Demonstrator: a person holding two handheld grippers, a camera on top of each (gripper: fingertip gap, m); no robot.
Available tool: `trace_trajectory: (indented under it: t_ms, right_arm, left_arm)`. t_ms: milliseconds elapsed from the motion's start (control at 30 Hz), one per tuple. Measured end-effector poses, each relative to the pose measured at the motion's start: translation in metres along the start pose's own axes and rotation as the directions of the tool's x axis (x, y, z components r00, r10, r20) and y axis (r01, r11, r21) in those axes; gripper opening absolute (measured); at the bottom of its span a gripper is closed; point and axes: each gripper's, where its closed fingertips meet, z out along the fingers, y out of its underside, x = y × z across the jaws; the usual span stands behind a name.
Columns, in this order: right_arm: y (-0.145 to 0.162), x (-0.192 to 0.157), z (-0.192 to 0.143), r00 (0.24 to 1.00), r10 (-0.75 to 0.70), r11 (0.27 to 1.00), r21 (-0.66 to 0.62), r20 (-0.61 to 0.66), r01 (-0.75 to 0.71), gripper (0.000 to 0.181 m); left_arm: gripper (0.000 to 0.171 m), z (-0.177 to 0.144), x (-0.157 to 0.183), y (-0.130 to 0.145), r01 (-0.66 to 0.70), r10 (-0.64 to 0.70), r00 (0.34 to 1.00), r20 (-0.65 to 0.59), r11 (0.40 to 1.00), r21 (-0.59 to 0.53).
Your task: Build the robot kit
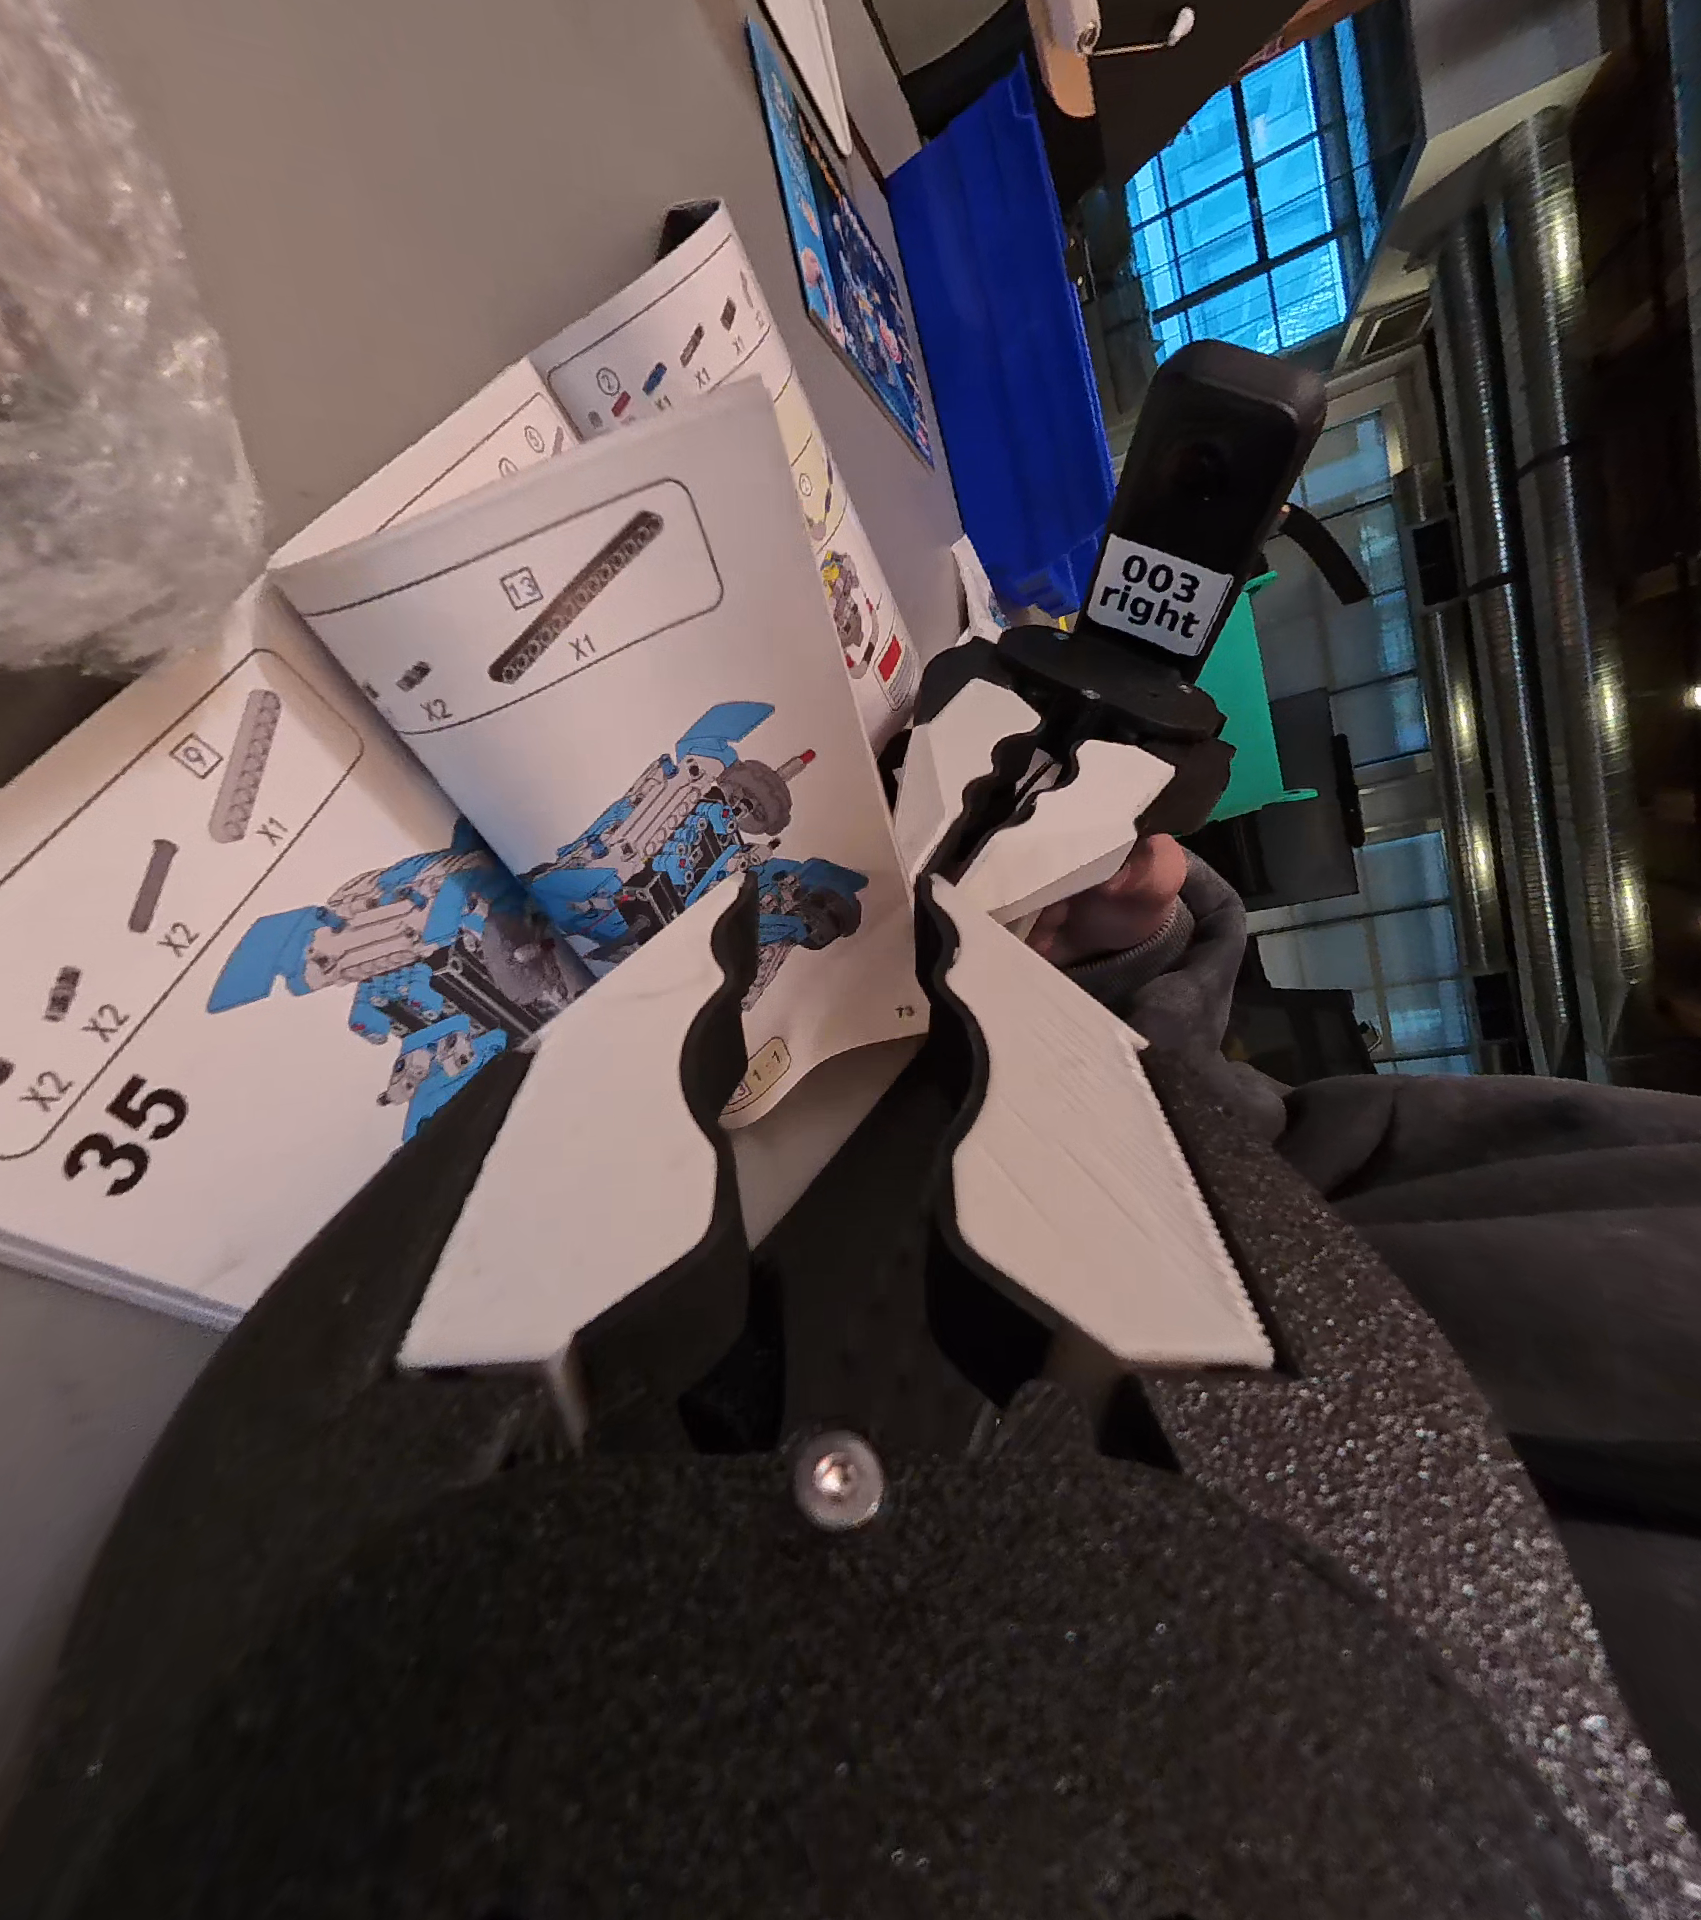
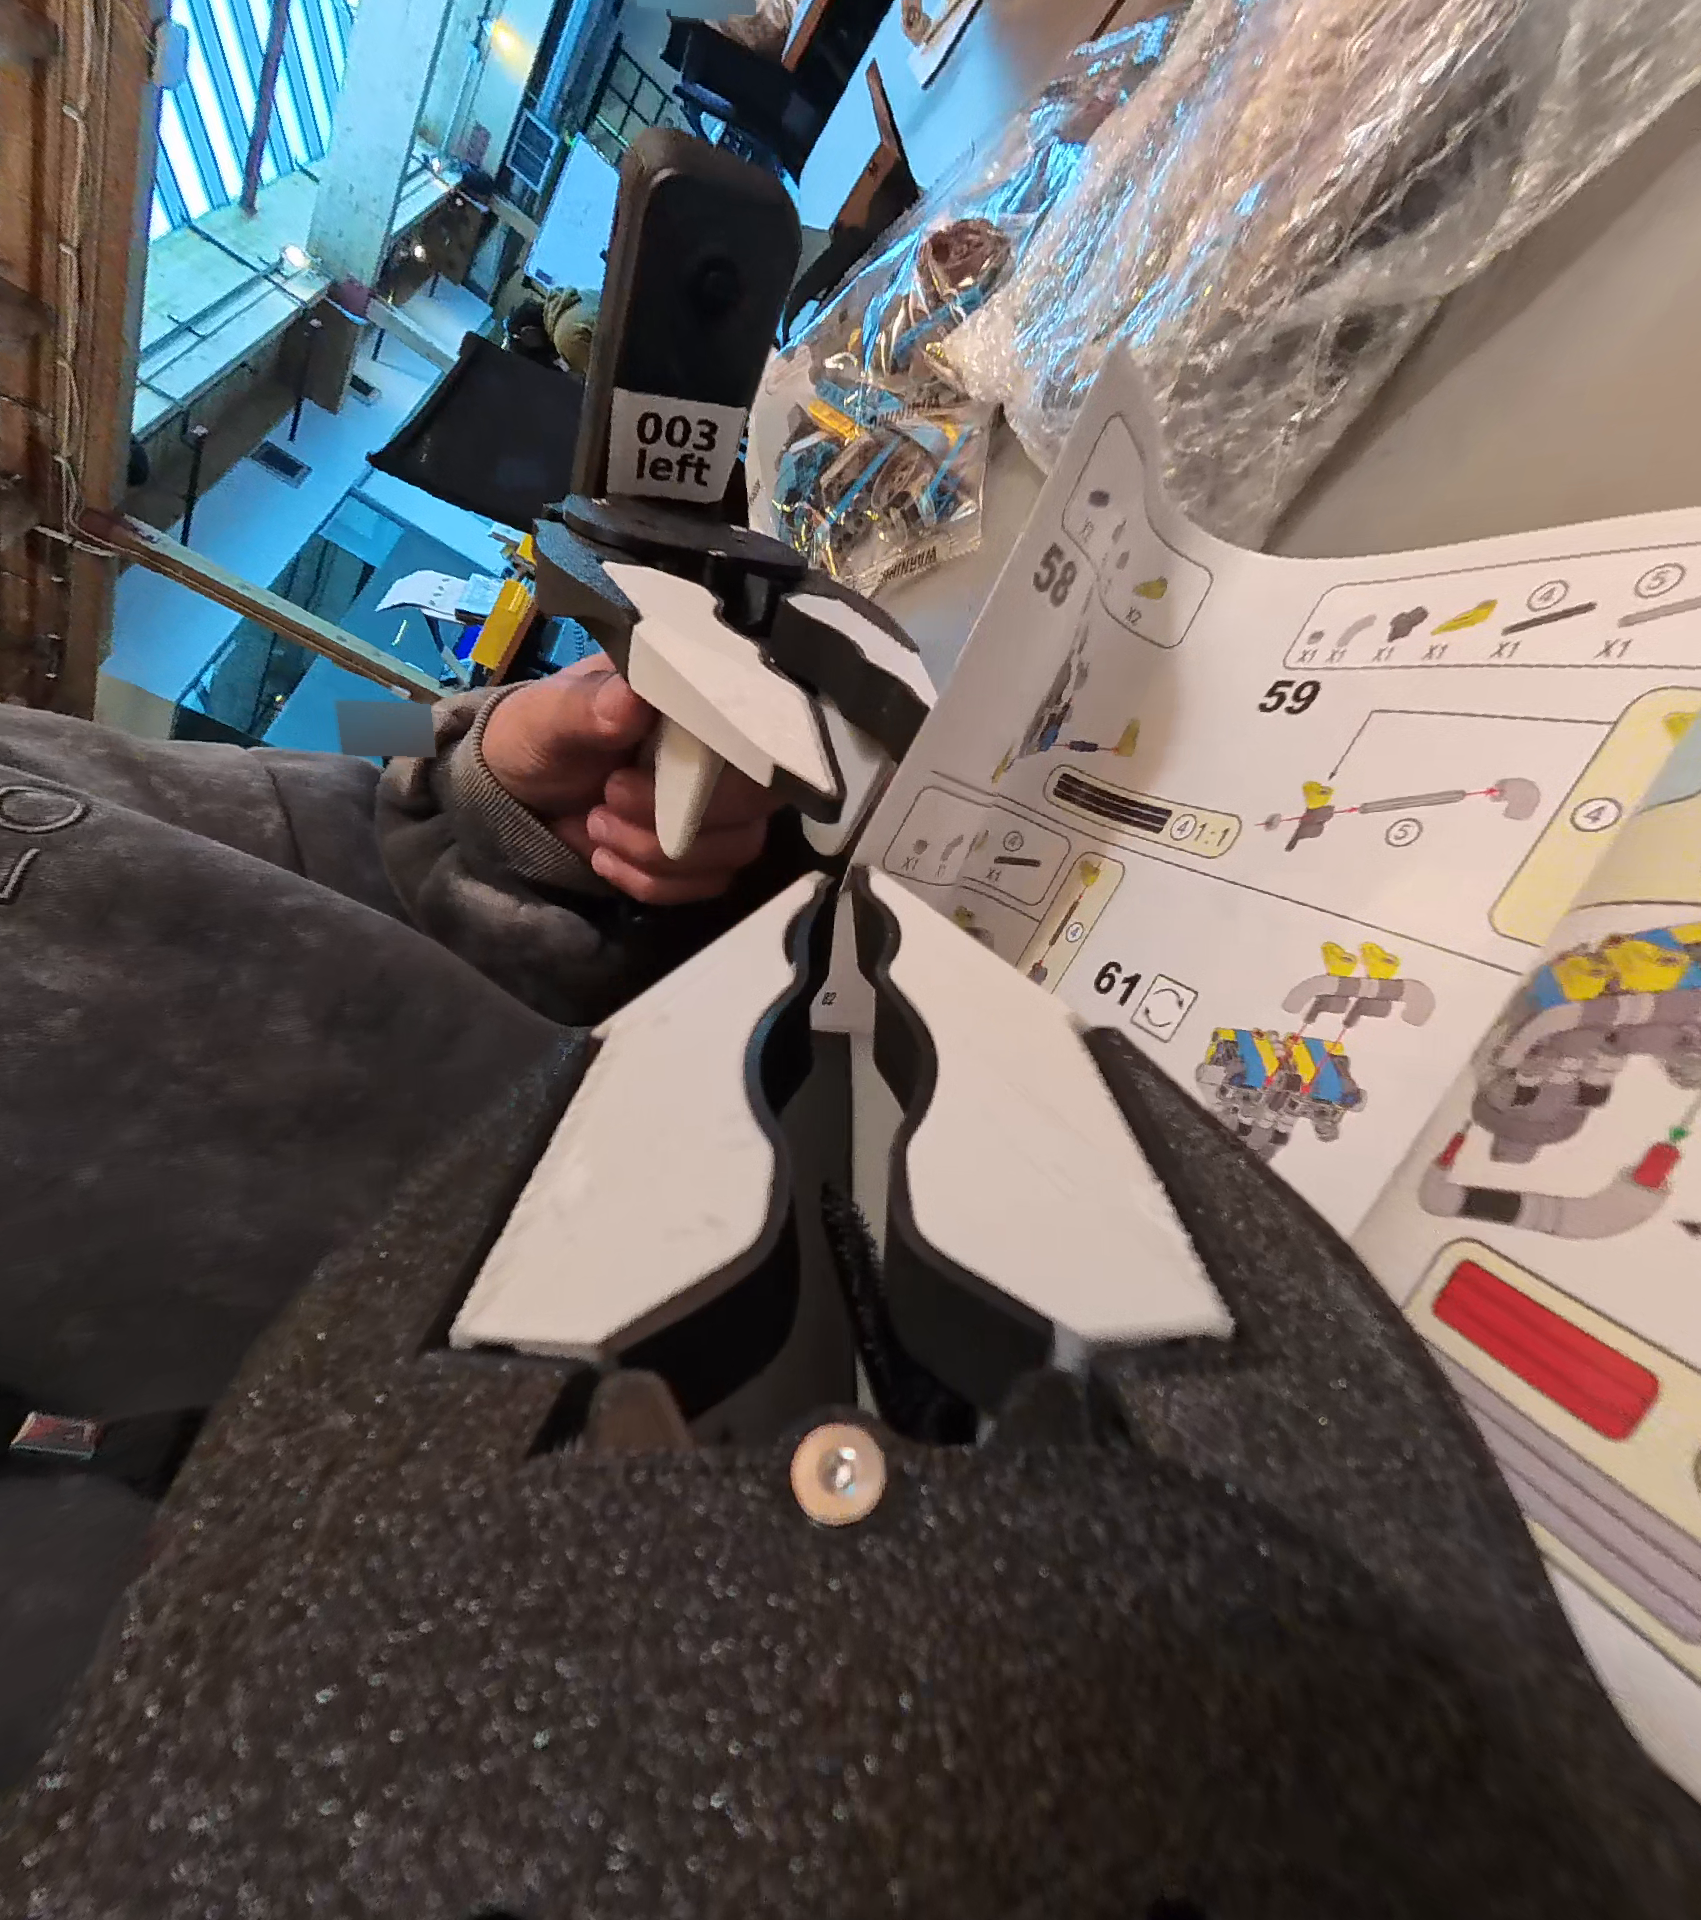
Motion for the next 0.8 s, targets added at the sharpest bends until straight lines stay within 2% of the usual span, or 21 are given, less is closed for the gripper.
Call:
trace_trajectory:
  t_ms: [233,433,800]
  right_arm:
    - [0.009,-0.002,0.013,0.999,0.023,0.998,-0.052,0.035,-0.022,0.003]
    - [0.012,0.005,0.024,1.0,0.013,0.997,-0.072,-0.008,-0.013,0.018]
    - [0.011,0.001,0.029,1.0,0.004,0.998,-0.067,0.011,-0.003,0.02]
  left_arm:
    - [0.029,-0.01,-0.005,0.006,0.012,-0.012,1.0,0.025,1.0,-0.016]
    - [0.029,-0.019,-0.011,0.009,0.023,-0.022,0.998,0.051,1.0,-0.015]
    - [0.024,-0.025,-0.016,0.009,0.027,-0.027,0.997,0.066,1.0,-0.01]
